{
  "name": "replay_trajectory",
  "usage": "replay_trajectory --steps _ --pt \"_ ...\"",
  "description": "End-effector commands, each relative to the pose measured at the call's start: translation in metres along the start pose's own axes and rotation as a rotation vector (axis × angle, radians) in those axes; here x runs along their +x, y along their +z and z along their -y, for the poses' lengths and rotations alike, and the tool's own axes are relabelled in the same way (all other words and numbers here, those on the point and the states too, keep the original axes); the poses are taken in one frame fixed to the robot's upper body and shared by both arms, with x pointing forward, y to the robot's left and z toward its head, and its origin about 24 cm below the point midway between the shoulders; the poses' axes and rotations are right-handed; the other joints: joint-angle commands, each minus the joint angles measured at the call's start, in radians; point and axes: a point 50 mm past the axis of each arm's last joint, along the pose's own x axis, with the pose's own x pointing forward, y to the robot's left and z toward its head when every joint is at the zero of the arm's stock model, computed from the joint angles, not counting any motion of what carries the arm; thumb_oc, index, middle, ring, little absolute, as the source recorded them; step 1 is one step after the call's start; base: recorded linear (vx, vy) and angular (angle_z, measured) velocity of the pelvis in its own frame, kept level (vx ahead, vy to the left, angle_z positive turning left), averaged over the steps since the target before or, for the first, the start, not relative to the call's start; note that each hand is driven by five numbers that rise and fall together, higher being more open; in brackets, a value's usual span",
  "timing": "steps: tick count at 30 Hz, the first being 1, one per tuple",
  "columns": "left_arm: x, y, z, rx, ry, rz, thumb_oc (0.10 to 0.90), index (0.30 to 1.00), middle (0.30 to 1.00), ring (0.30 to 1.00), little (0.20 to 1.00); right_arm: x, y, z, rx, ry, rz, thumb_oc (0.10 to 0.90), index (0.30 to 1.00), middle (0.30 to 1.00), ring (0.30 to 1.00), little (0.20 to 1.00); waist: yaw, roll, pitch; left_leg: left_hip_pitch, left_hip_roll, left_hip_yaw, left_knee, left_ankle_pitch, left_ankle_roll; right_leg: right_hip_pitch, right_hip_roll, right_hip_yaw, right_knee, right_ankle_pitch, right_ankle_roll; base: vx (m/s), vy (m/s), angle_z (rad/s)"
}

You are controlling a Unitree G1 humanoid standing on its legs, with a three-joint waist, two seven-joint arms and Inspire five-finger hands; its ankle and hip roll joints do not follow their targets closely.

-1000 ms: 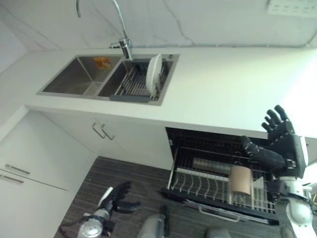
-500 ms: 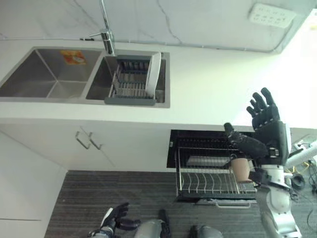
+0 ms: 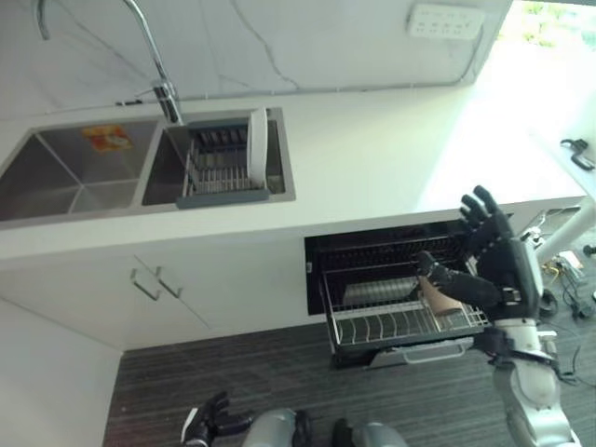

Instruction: Place the dishes in the dishwasher.

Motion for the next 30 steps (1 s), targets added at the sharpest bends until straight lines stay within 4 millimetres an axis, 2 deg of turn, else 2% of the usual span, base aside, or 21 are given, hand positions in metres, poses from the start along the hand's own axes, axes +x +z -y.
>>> replay_trajectory --steps 1,2,3,7,10,13,14,17,19,20,21,22,24,30 --pt "-0.002 -0.011 0.032 -0.004 -0.137 -0.033 0.8 0.9 0.9 0.9 0.9 0.037 0.054 -0.005 -0.033 0.101 0.312 0.8 0.9 0.9 0.9 0.9 0.029 0.032 0.004 0.041 0.067 -0.025 -0.067 0.02 -0.036 0.083 0.026 0.02 -0.107 0.025 0.102 0.17 0.407 -0.32" --pt "-0.002 -0.014 0.037 0.067 -0.151 -0.035 0.8 0.9 0.9 0.9 0.9 0.04 0.057 -0.01 -0.018 0.137 0.318 0.8 0.9 0.9 0.9 0.9 0.032 0.048 -0.001 -0.008 0.108 -0.068 -0.067 0.041 -0.062 0.097 0.031 0.031 -0.107 0.008 0.102 0.16 0.368 -0.27" --pt "-0.001 -0.014 0.039 0.082 -0.149 -0.028 0.8 0.9 0.9 0.9 0.9 0.041 0.058 -0.011 -0.015 0.145 0.319 0.8 0.9 0.9 0.9 0.9 0.031 0.052 -0.002 -0.019 0.12 -0.073 -0.067 0.045 -0.067 0.102 0.027 0.03 -0.107 0.004 0.103 0.16 0.399 -0.34" --pt "0.0 -0.013 0.037 0.03 -0.177 -0.054 0.8 0.9 0.9 0.9 0.9 0.043 0.063 -0.011 -0.017 0.134 0.331 0.8 0.9 0.9 0.9 0.9 0.019 0.072 -0.014 -0.014 0.147 -0.051 -0.067 0.027 -0.065 0.116 -0.001 -0.003 -0.107 -0.004 0.112 0.1 0.342 -0.26" --pt "0.001 -0.018 0.036 0.066 -0.21 -0.111 0.8 0.9 0.9 0.9 0.9 0.043 0.06 -0.008 0.019 0.073 0.293 0.8 0.9 0.9 0.9 0.9 0.023 0.077 -0.026 0.029 0.104 -0.074 -0.067 -0.013 -0.039 0.128 -0.032 -0.019 -0.107 0.012 0.126 0.18 0.41 0.13" --pt "-0.001 -0.027 0.04 -0.008 -0.286 -0.203 0.8 0.9 0.9 0.9 0.9 0.044 0.056 -0.017 0.031 0.072 0.28 0.8 0.9 0.9 0.9 0.9 0.021 0.088 -0.034 0.084 0.073 -0.069 -0.067 -0.06 0.007 0.133 -0.064 -0.029 -0.107 0.041 0.145 0.2 0.368 0.2" --pt "-0.002 -0.031 0.038 -0.033 -0.292 -0.224 0.8 0.9 0.9 0.9 0.9 0.045 0.054 -0.019 0.055 0.064 0.274 0.8 0.9 0.9 0.9 0.9 0.021 0.091 -0.04 0.097 0.061 -0.061 -0.067 -0.078 0.029 0.141 -0.071 -0.03 -0.107 0.07 0.158 0.21 0.355 -0.14" --pt "-0.003 -0.035 0.034 -0.029 -0.298 -0.245 0.8 0.9 0.9 0.9 0.9 0.043 0.056 -0.023 0.028 0.075 0.31 0.8 0.9 0.9 0.9 0.9 0.019 0.101 -0.045 0.098 0.052 -0.064 -0.067 -0.092 0.059 0.153 -0.065 -0.022 -0.107 0.133 0.183 0.13 0.232 -0.12" --pt "-0.005 -0.04 0.032 -0.052 -0.298 -0.268 0.8 0.9 0.9 0.9 0.9 0.042 0.059 -0.027 0.022 0.09 0.326 0.8 0.9 0.9 0.9 0.9 0.022 0.103 -0.044 0.097 0.041 -0.065 -0.067 -0.1 0.076 0.132 -0.059 -0.027 -0.047 0.146 0.191 0.06 0.16 -0.06" --pt "-0.008 -0.046 0.028 -0.084 -0.274 -0.279 0.8 0.9 0.9 0.9 0.9 0.045 0.061 -0.032 0.054 0.113 0.344 0.8 0.9 0.9 0.9 0.9 0.034 0.102 -0.035 0.093 0.044 -0.048 -0.067 -0.108 0.079 0.088 -0.051 -0.069 -0.03 0.17 0.191 0.01 0.102 -0.17" --pt "-0.009 -0.047 0.027 -0.142 -0.27 -0.27 0.8 0.9 0.9 0.9 0.9 0.048 0.064 -0.036 0.069 0.13 0.372 0.8 0.9 0.9 0.9 0.9 0.058 0.103 -0.021 0.088 0.062 -0.016 -0.067 -0.101 0.061 0.098 -0.059 -0.143 -0.082 0.169 0.184 -0.03 0.02 -0.21" --pt "-0.009 -0.046 0.028 -0.156 -0.27 -0.265 0.8 0.9 0.9 0.9 0.9 0.049 0.065 -0.037 0.07 0.132 0.383 0.8 0.9 0.9 0.9 0.9 0.065 0.104 -0.019 0.082 0.067 -0.011 -0.067 -0.099 0.058 0.101 -0.062 -0.156 -0.104 0.166 0.183 -0.08 -0.098 -0.66" --pt "-0.012 -0.053 0.03 -0.226 -0.247 -0.268 0.8 0.9 0.9 0.9 0.9 0.056 0.069 -0.036 0.052 0.066 0.414 0.8 0.9 0.9 0.9 0.9 0.101 0.079 -0.018 0.062 0.078 0.016 -0.067 -0.087 0.027 0.078 -0.091 -0.18 -0.107 0.075 0.174 -0.05 -0.174 -0.6" --pt "-0.019 -0.07 0.037 -0.204 -0.247 -0.301 0.8 0.9 0.9 0.9 0.9 0.057 0.073 -0.029 0.03 0.057 0.398 0.8 0.9 0.9 0.9 0.9 0.103 0.066 -0.03 0.06 0.086 0.025 -0.067 -0.086 0.007 0.08 -0.084 -0.17 -0.107 0.045 0.163 0.04 -0.079 -0.17"
